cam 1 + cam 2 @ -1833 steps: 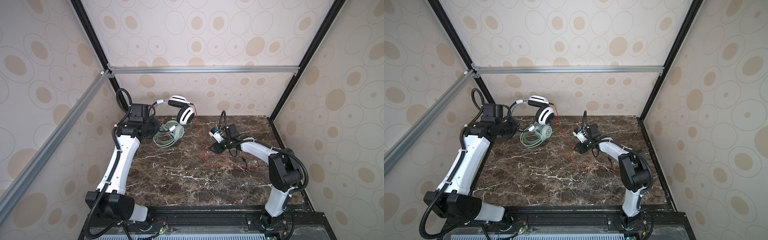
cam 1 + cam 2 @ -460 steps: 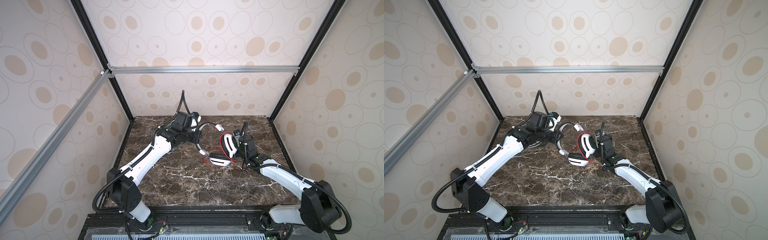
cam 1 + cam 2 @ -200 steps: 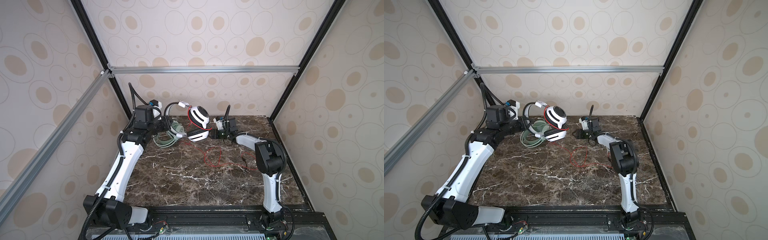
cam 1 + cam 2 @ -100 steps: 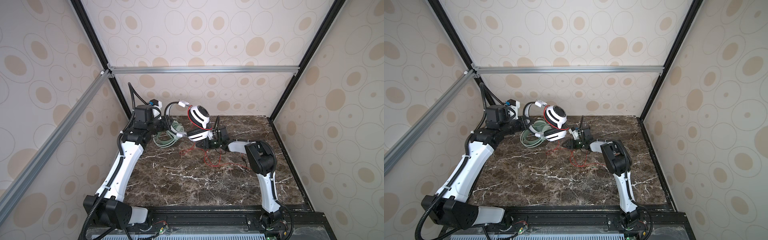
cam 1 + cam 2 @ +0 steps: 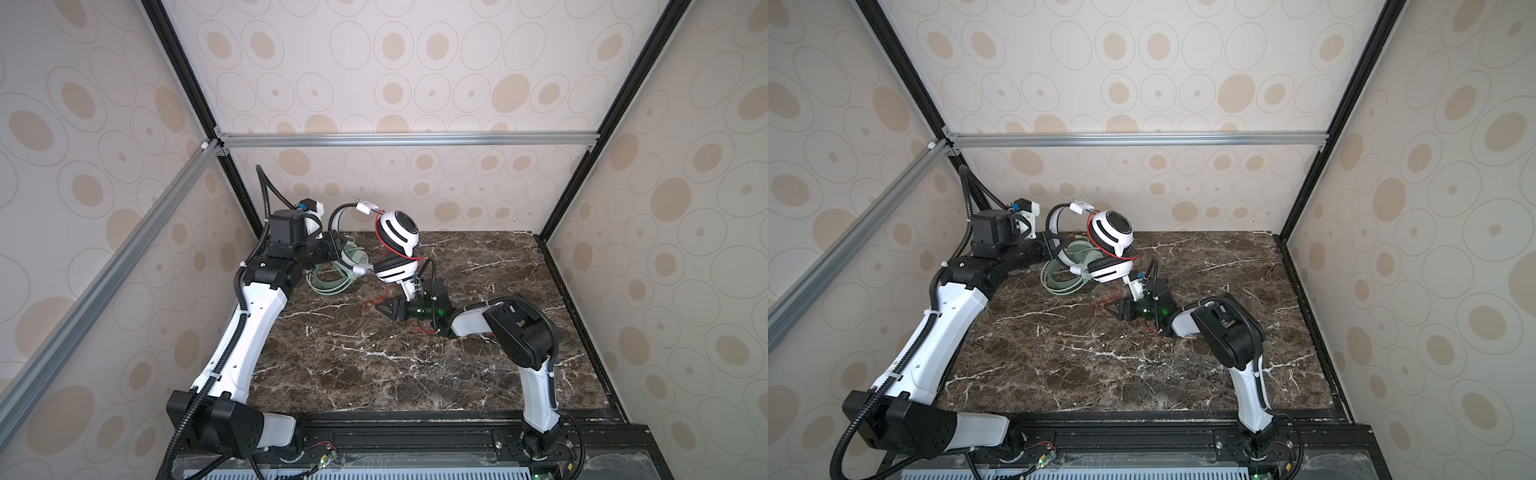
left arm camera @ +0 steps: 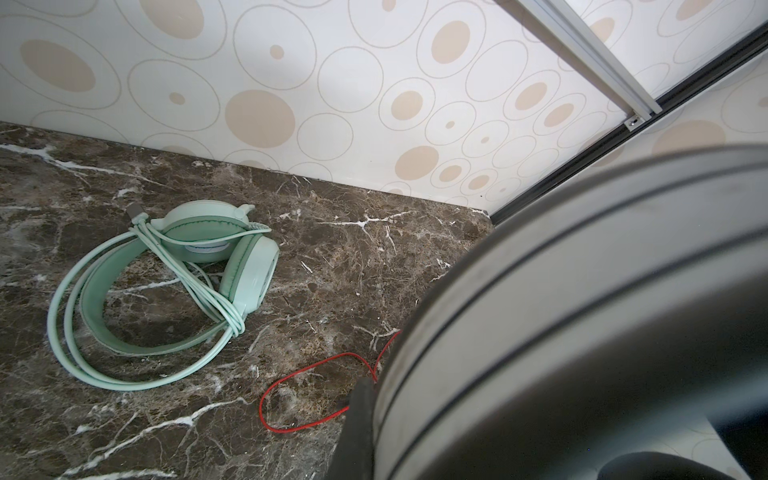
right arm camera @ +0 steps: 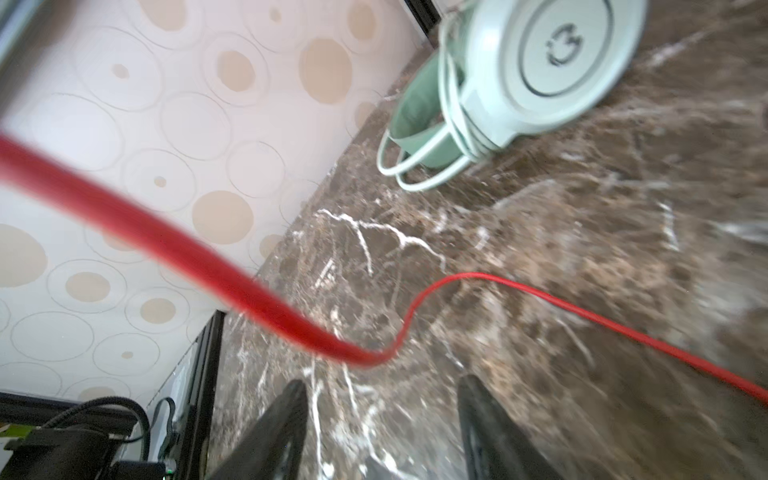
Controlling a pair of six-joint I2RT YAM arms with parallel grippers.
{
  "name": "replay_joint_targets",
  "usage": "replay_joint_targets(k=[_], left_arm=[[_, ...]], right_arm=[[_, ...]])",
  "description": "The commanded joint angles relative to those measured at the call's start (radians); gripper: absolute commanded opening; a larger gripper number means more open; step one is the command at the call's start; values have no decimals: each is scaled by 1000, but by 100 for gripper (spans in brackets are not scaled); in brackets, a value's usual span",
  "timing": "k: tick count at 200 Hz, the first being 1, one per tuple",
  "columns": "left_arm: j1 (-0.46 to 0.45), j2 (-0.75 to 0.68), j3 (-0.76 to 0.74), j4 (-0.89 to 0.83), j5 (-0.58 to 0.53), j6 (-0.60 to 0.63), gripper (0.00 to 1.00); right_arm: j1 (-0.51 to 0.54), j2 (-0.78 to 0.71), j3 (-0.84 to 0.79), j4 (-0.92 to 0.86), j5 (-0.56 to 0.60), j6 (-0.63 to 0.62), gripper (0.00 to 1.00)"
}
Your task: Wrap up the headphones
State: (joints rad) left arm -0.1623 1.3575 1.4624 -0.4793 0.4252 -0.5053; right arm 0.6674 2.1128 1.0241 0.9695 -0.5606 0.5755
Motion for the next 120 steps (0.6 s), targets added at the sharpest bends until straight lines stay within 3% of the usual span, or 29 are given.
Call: replay_joint_targets(k=[1,51,120], left_arm=[[9,-40,13,68,30,-32,0],[9,-40,15,67,33,-30,0],[10,-43,14,68,32,-30,0]], right_arm=[[58,107,-33,393,197,31,71],[133,222,55,428,419,33,71],[146,336,157,443,553,147,47]])
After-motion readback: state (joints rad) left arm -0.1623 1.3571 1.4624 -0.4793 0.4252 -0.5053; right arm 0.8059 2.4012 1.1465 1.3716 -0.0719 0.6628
